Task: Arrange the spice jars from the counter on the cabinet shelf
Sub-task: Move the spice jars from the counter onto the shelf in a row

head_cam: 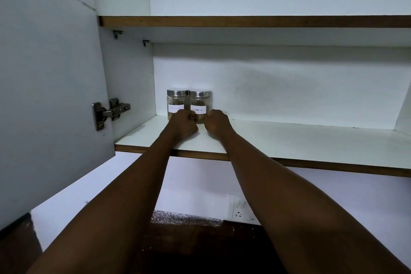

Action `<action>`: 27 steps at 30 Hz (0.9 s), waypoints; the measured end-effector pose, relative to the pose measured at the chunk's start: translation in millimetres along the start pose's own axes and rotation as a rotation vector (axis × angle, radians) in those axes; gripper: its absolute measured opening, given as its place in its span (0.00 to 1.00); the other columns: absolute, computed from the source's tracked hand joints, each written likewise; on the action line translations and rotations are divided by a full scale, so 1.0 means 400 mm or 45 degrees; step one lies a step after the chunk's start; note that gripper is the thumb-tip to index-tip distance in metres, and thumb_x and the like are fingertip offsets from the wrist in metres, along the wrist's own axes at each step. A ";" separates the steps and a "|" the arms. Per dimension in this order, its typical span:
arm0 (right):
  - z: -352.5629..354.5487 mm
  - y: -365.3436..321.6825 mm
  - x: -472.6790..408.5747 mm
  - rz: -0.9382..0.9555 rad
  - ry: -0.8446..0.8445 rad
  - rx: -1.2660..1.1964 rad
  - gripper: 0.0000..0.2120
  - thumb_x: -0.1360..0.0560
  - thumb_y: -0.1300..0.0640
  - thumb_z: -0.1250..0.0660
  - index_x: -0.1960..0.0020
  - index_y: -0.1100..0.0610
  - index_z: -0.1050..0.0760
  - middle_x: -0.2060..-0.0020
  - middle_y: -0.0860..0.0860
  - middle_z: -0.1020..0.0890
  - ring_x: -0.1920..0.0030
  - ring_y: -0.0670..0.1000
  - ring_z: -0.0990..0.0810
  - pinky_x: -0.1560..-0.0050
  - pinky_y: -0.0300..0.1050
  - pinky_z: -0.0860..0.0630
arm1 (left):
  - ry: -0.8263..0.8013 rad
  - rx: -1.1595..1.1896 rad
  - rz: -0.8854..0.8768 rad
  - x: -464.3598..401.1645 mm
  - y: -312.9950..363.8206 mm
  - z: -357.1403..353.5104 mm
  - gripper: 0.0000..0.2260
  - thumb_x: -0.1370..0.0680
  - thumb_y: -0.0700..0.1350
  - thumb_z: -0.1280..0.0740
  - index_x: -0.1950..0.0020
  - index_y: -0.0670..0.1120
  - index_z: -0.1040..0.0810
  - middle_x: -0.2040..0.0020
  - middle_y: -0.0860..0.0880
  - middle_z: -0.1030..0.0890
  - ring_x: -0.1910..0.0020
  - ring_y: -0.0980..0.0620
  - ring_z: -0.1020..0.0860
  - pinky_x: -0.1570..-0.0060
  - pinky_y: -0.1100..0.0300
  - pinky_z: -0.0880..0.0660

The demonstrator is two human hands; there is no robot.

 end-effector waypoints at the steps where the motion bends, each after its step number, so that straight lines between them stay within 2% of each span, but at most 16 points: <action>1: 0.001 0.001 0.003 0.004 0.016 0.018 0.17 0.18 0.52 0.40 0.41 0.64 0.21 0.40 0.62 0.18 0.39 0.63 0.21 0.44 0.48 0.26 | 0.009 0.004 0.003 0.002 0.001 0.001 0.08 0.28 0.33 0.34 0.52 0.33 0.18 0.51 0.35 0.16 0.52 0.43 0.20 0.60 0.62 0.31; 3: 0.002 0.001 0.015 -0.010 0.060 0.062 0.18 0.19 0.50 0.39 0.42 0.65 0.22 0.42 0.63 0.18 0.39 0.64 0.21 0.42 0.52 0.24 | 0.019 0.024 0.010 0.008 0.001 0.000 0.09 0.28 0.34 0.34 0.50 0.36 0.17 0.49 0.39 0.15 0.48 0.44 0.18 0.58 0.64 0.28; 6: -0.005 -0.016 0.030 0.051 0.070 0.267 0.14 0.22 0.58 0.36 0.41 0.66 0.24 0.43 0.63 0.19 0.39 0.63 0.22 0.38 0.54 0.24 | 0.036 0.017 -0.026 0.004 0.001 0.002 0.13 0.26 0.33 0.35 0.45 0.38 0.15 0.45 0.41 0.14 0.43 0.45 0.18 0.44 0.58 0.23; 7: -0.008 -0.026 0.035 0.105 0.069 0.364 0.14 0.23 0.61 0.36 0.41 0.66 0.24 0.43 0.62 0.20 0.39 0.63 0.22 0.37 0.54 0.25 | 0.038 -0.014 -0.051 0.004 0.007 0.004 0.13 0.26 0.34 0.35 0.46 0.38 0.15 0.45 0.41 0.14 0.43 0.44 0.17 0.42 0.56 0.22; 10: -0.008 -0.043 0.061 0.186 0.052 0.535 0.16 0.23 0.61 0.37 0.37 0.65 0.24 0.41 0.61 0.21 0.37 0.63 0.24 0.37 0.53 0.25 | -0.033 -0.195 -0.127 0.026 0.037 0.000 0.07 0.24 0.36 0.35 0.55 0.39 0.17 0.48 0.38 0.14 0.46 0.41 0.17 0.49 0.55 0.22; 13: 0.005 -0.039 0.110 0.200 -0.012 0.586 0.15 0.21 0.63 0.40 0.36 0.64 0.25 0.39 0.62 0.22 0.35 0.63 0.25 0.39 0.53 0.26 | -0.181 -0.365 -0.102 0.075 0.077 -0.018 0.11 0.20 0.40 0.37 0.45 0.38 0.17 0.43 0.38 0.16 0.42 0.41 0.18 0.41 0.50 0.22; 14: 0.020 -0.038 0.134 0.213 -0.040 0.583 0.14 0.22 0.63 0.39 0.38 0.64 0.25 0.40 0.61 0.22 0.36 0.62 0.24 0.42 0.52 0.26 | -0.215 -0.435 -0.077 0.101 0.089 -0.023 0.11 0.19 0.42 0.38 0.48 0.39 0.17 0.44 0.39 0.16 0.44 0.41 0.19 0.43 0.50 0.22; 15: 0.043 -0.029 0.167 0.239 -0.051 0.560 0.11 0.22 0.63 0.37 0.41 0.63 0.24 0.42 0.61 0.21 0.38 0.61 0.23 0.47 0.50 0.26 | -0.219 -0.492 -0.059 0.133 0.103 -0.031 0.12 0.19 0.43 0.39 0.55 0.41 0.18 0.49 0.40 0.16 0.48 0.42 0.19 0.49 0.51 0.23; 16: 0.067 -0.017 0.203 0.288 -0.040 0.532 0.07 0.23 0.61 0.36 0.45 0.61 0.24 0.45 0.60 0.20 0.41 0.59 0.22 0.53 0.48 0.28 | -0.151 -0.507 -0.053 0.169 0.117 -0.036 0.14 0.19 0.44 0.40 0.62 0.43 0.22 0.55 0.42 0.17 0.53 0.42 0.19 0.55 0.52 0.26; 17: 0.092 -0.002 0.240 0.362 -0.009 0.510 0.04 0.23 0.60 0.36 0.49 0.59 0.25 0.48 0.58 0.19 0.44 0.58 0.21 0.56 0.46 0.31 | -0.008 -0.491 -0.087 0.210 0.133 -0.043 0.15 0.19 0.46 0.41 0.65 0.45 0.25 0.61 0.45 0.20 0.56 0.42 0.19 0.58 0.53 0.28; 18: 0.121 0.026 0.291 0.450 0.056 0.473 0.05 0.23 0.60 0.38 0.51 0.59 0.25 0.50 0.56 0.19 0.46 0.57 0.21 0.56 0.46 0.32 | 0.174 -0.439 -0.181 0.268 0.152 -0.061 0.16 0.19 0.47 0.42 0.64 0.46 0.25 0.62 0.47 0.21 0.57 0.43 0.19 0.59 0.53 0.28; 19: 0.148 0.053 0.341 0.549 0.146 0.383 0.08 0.24 0.61 0.40 0.49 0.59 0.23 0.50 0.54 0.18 0.45 0.56 0.21 0.54 0.45 0.30 | 0.361 -0.318 -0.327 0.331 0.173 -0.086 0.14 0.19 0.46 0.43 0.60 0.46 0.21 0.60 0.48 0.19 0.55 0.45 0.19 0.55 0.52 0.26; 20: 0.173 0.092 0.406 0.642 0.237 0.227 0.14 0.25 0.63 0.41 0.44 0.58 0.21 0.46 0.52 0.18 0.42 0.53 0.21 0.47 0.43 0.26 | 0.488 -0.153 -0.478 0.405 0.189 -0.131 0.12 0.19 0.44 0.42 0.52 0.45 0.18 0.53 0.48 0.17 0.50 0.48 0.18 0.47 0.52 0.24; 22: 0.203 0.186 0.527 0.735 0.399 -0.026 0.23 0.27 0.68 0.40 0.33 0.59 0.23 0.36 0.49 0.22 0.33 0.49 0.25 0.31 0.40 0.29 | 0.564 0.139 -0.596 0.534 0.200 -0.248 0.15 0.19 0.40 0.38 0.35 0.44 0.20 0.36 0.48 0.19 0.34 0.51 0.23 0.31 0.55 0.29; 24: 0.194 0.327 0.634 0.568 0.394 -0.102 0.27 0.28 0.72 0.38 0.30 0.59 0.25 0.33 0.50 0.23 0.30 0.48 0.26 0.27 0.40 0.31 | 0.396 0.275 -0.569 0.641 0.190 -0.399 0.18 0.19 0.39 0.36 0.30 0.42 0.23 0.31 0.47 0.22 0.29 0.50 0.26 0.27 0.55 0.31; 27: 0.148 0.596 0.821 0.148 0.153 -0.035 0.27 0.28 0.71 0.36 0.30 0.61 0.26 0.33 0.56 0.22 0.30 0.53 0.25 0.25 0.46 0.33 | -0.123 0.321 -0.509 0.824 0.180 -0.657 0.23 0.26 0.37 0.34 0.30 0.39 0.25 0.31 0.44 0.24 0.31 0.46 0.26 0.29 0.50 0.31</action>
Point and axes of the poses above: each hand's wrist, its own x-axis away from the middle knuckle, its own z-axis out of the back of the hand, y = z × x, the point moved 4 cm from there along -x, towards the middle knuckle
